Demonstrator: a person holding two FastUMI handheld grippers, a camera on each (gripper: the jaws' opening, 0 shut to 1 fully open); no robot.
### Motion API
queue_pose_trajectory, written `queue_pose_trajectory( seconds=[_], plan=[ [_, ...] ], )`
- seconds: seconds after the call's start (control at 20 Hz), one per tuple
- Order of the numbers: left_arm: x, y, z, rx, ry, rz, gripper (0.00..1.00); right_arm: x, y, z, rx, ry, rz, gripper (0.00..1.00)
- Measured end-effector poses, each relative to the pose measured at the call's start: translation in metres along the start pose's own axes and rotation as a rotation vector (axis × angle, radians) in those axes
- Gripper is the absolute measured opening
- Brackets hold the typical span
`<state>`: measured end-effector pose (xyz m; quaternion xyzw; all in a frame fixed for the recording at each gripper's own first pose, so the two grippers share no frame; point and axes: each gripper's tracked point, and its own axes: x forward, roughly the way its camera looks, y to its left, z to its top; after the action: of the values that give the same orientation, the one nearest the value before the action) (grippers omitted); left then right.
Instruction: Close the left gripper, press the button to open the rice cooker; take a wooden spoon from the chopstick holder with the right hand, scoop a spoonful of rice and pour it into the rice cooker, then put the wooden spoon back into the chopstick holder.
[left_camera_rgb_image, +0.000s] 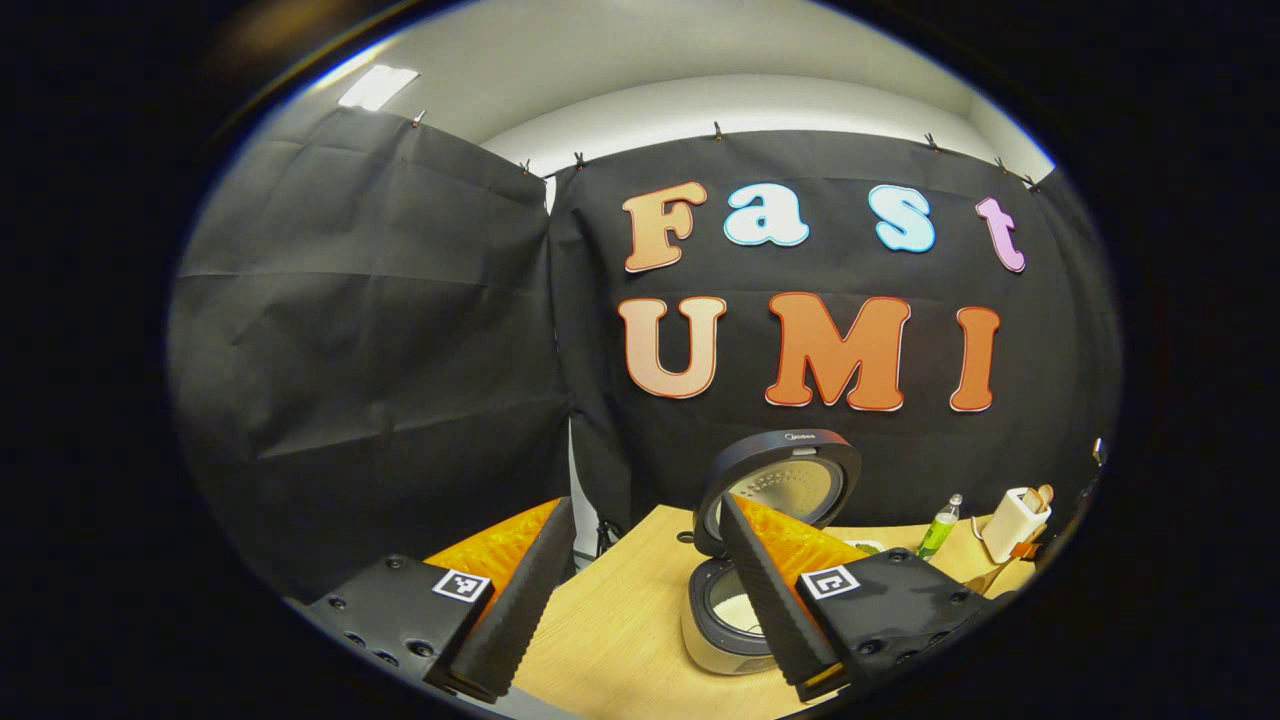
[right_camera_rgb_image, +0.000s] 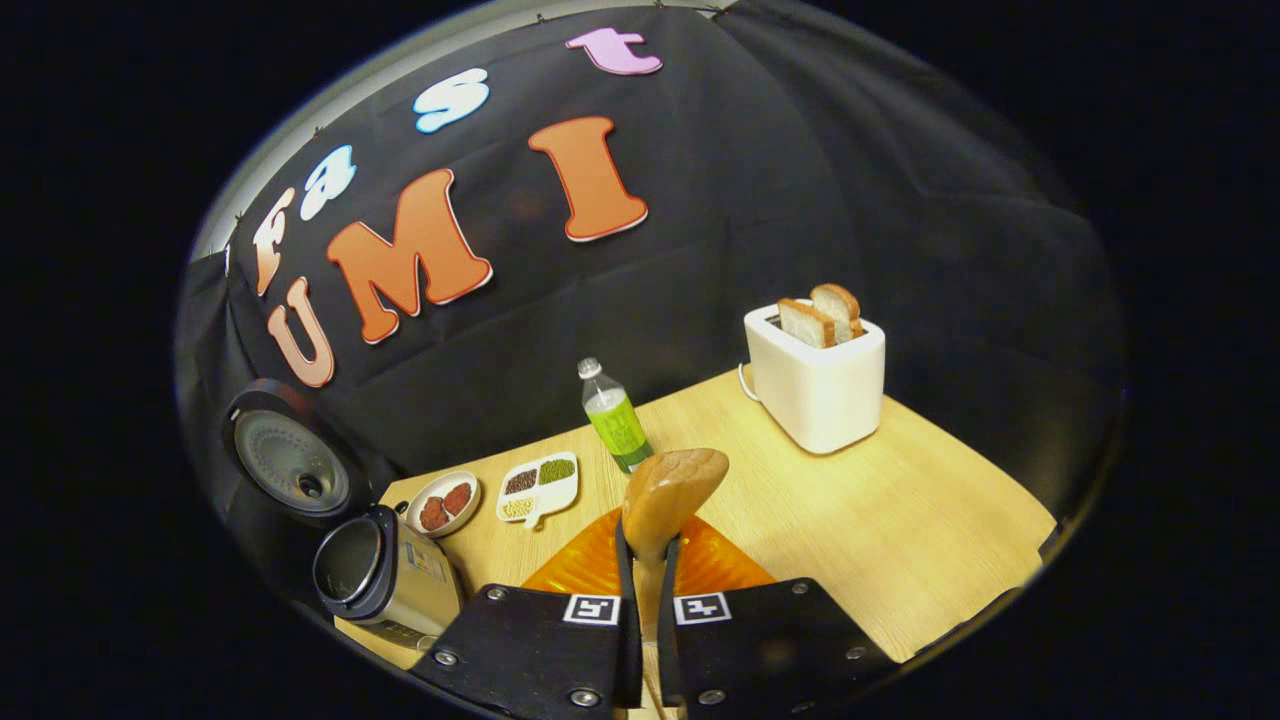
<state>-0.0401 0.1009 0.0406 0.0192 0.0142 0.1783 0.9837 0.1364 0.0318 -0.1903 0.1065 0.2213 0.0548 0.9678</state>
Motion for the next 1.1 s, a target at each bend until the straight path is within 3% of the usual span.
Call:
queue_pose_trajectory(
  seconds=[0.25,0.6,0.8,0.85,1.0,1.1],
  plan=[
    [0.012,0.006,0.001,-0.019,0.003,-0.057,0.93,-0.054,0.032,0.019,-0.050,-0.066,0.036,0.06],
    [0.029,0.022,-0.008,-0.024,0.019,-0.135,0.93,-0.110,0.087,-0.011,-0.204,-0.097,0.085,0.05],
    [0.036,0.038,-0.011,-0.027,0.020,-0.166,0.97,-0.121,0.100,-0.047,-0.305,-0.067,0.052,0.06],
    [0.036,0.042,-0.011,-0.025,0.021,-0.174,0.93,-0.122,0.100,-0.055,-0.336,-0.061,0.038,0.06],
    [0.038,0.054,-0.013,-0.007,0.024,-0.186,1.00,-0.122,0.097,-0.084,-0.419,-0.039,-0.030,0.06],
    [0.039,0.060,-0.014,-0.003,0.023,-0.196,0.97,-0.119,0.093,-0.101,-0.452,-0.022,-0.077,0.05]
  ],
)
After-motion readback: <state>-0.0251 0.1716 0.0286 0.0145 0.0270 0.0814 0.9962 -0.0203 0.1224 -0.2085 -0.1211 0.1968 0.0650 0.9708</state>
